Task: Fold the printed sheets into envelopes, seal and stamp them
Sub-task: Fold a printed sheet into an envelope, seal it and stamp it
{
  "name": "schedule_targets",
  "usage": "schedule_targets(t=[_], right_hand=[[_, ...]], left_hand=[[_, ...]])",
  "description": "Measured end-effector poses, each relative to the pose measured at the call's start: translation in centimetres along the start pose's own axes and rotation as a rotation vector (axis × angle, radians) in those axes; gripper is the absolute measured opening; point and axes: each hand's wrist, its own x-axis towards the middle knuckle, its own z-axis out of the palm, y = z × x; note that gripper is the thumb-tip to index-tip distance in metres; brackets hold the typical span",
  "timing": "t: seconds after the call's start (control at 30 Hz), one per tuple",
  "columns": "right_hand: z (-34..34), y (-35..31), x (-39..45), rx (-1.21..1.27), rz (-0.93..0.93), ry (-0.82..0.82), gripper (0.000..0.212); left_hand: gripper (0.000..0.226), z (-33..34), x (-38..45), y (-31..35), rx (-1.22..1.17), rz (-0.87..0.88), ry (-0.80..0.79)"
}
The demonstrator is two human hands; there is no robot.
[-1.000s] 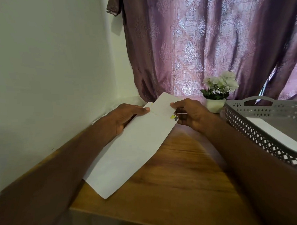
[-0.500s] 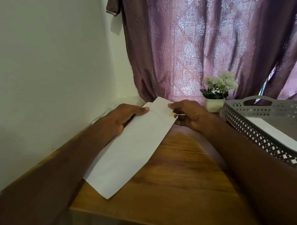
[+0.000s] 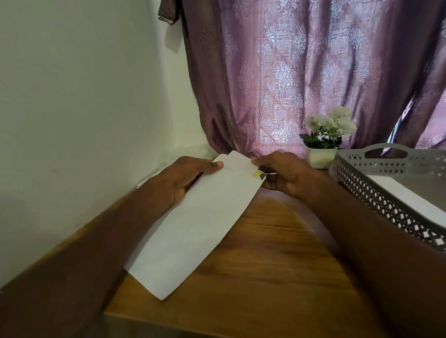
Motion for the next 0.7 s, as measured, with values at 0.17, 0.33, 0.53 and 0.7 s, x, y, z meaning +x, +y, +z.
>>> schedule_targets(t=[0.17, 0.33, 0.53, 0.7], right_hand=[[-0.05, -0.11, -0.11, 0.002, 0.027, -0.096, 0.021], [-0.06, -0.13, 0.06, 0.014, -0.006, -0.085, 0.018], [-0.05, -0.25, -0.40, -0.030, 0.010, -0.161, 0.030], [0.40, -0.14, -0.83, -0.003, 0.042, -0.168, 0.037]], left_hand=[[0.023, 0.04, -0.09, 0.03, -0.011, -0.014, 0.004], [0.014, 0.04, -0.17, 0.15, -0.023, -0.011, -0.008], [0.017, -0.22, 0.05, 0.04, 0.026, -0.002, 0.009], [0.017, -0.11, 0.15, 0.01, -0.010, 0.004, -0.019]])
